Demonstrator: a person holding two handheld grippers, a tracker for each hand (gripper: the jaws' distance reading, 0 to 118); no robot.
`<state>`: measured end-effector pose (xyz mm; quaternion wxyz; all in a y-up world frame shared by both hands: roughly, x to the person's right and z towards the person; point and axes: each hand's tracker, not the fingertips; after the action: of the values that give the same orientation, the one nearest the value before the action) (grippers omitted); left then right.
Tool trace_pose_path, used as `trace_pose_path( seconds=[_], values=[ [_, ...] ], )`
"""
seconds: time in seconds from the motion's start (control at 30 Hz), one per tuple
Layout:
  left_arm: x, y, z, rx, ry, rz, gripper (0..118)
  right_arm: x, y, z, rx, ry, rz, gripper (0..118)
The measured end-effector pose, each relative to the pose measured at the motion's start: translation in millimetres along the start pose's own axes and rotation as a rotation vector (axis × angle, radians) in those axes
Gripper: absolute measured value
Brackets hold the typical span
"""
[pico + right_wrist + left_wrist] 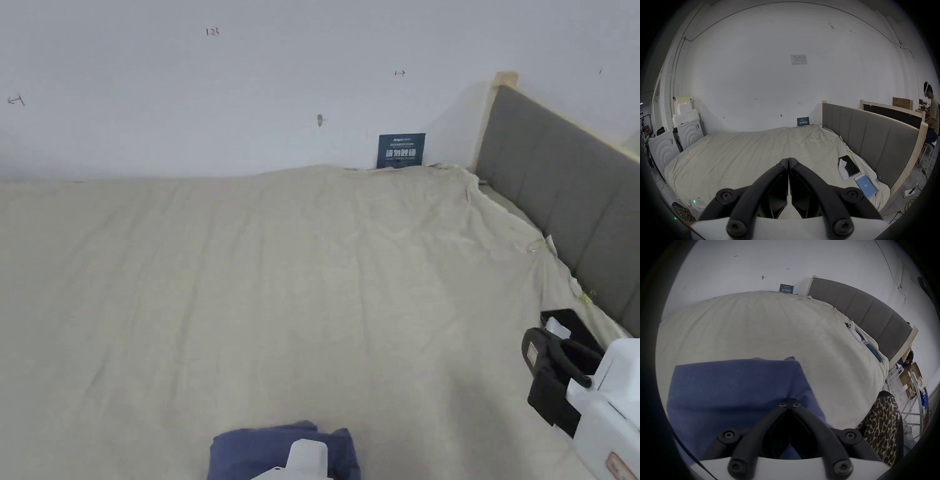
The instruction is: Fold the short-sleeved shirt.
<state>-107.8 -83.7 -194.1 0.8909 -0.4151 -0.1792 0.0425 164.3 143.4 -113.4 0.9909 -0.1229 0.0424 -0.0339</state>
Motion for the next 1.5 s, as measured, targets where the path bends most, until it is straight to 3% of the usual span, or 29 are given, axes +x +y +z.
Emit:
trace_pose_path(
  seconds=[0.23,0.53,1.0,1.33,1.5],
  values=[
    [3.7,2.7,3.5,0.017,-0.005,-0.012,0,4.9,2.9,4.2,0.005,-0.012,0.008,0],
    [-15.3,63.0,100.7,0.344,-0.008,-0.032,0,-14.7,18.7,7.2,0.085,0.017,0.045,0],
    [-76.0,111.6,236.0,0.704,0.274,-0.07,0,-65.1,33.9,-5.5,0.185,0.049,0.063,0],
    [-111.4,88.7,270.1,0.813,0.494,-0.089,0,-99.6,20.8,-18.7,0.253,0.037,0.093,0],
    [-123.7,79.0,279.7,0.837,0.527,-0.052,0,-108.0,19.0,-20.8,0.257,0.052,0.1,0]
  ],
)
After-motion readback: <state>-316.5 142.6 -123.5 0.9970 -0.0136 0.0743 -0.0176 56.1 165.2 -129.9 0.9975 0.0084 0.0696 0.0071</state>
